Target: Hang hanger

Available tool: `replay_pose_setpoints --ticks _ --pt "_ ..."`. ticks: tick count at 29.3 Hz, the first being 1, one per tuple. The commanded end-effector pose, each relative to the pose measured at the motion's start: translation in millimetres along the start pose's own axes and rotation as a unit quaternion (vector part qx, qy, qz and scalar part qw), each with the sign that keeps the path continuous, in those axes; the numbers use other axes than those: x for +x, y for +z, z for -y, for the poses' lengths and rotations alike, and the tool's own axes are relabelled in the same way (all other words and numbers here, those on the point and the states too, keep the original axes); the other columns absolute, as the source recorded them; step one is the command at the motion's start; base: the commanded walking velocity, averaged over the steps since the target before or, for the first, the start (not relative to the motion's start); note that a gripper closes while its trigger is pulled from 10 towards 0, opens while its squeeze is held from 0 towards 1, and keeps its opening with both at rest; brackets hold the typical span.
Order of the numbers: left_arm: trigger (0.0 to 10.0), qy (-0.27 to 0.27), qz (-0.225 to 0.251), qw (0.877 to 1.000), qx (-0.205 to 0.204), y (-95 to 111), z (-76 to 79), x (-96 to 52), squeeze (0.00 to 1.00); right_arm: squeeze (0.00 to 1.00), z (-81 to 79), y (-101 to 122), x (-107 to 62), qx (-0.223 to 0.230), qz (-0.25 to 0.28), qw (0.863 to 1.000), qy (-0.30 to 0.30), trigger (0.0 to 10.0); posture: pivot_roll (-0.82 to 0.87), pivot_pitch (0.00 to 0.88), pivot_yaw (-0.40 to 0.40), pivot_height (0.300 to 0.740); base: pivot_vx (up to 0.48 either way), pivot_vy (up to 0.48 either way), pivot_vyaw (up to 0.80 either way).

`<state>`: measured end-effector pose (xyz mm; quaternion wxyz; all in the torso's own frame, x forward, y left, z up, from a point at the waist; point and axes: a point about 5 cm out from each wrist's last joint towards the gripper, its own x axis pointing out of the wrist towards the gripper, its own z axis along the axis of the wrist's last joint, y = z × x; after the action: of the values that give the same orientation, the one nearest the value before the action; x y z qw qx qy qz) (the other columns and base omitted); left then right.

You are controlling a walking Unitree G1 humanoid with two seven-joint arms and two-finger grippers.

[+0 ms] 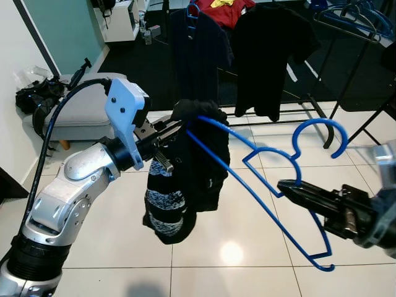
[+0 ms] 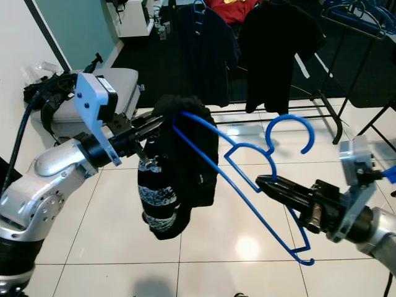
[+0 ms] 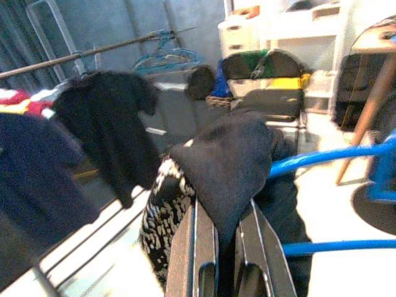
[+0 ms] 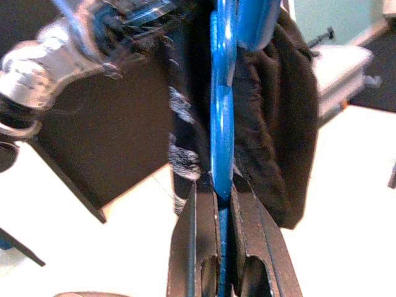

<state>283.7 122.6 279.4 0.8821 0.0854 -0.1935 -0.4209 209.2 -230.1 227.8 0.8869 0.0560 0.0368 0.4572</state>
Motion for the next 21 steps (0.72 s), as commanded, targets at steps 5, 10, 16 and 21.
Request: replay_pose_setpoints --ticks 5,10,16,21 --pt "0.0 -0.056 0.028 0.997 0.036 16.5 10.5 2.6 0.00 0.00 3.8 -7.1 2.1 0.001 -0.019 1.000 -0.019 10.0 -0.02 0.154 0.066 0.740 0.000 0.000 0.00" --pt "0.0 -0.077 0.035 0.996 0.036 19.3 14.9 4.3 0.00 0.00 4.2 -8.7 2.5 0.001 -0.021 1.000 -0.020 10.0 -0.02 0.155 0.065 0.740 0.000 0.000 0.00" --pt "0.0 -0.101 0.041 0.993 0.034 21.7 20.2 6.3 0.00 0.00 4.5 -10.3 3.2 0.002 -0.022 1.000 -0.021 10.0 -0.02 0.156 0.065 0.740 0.000 0.000 0.00" --pt "1.4 -0.188 0.079 0.979 0.000 22.3 63.6 30.9 0.00 0.00 -6.1 -24.2 25.6 0.026 -0.026 0.999 0.029 10.0 -0.02 0.153 0.062 0.740 0.000 0.000 0.00"
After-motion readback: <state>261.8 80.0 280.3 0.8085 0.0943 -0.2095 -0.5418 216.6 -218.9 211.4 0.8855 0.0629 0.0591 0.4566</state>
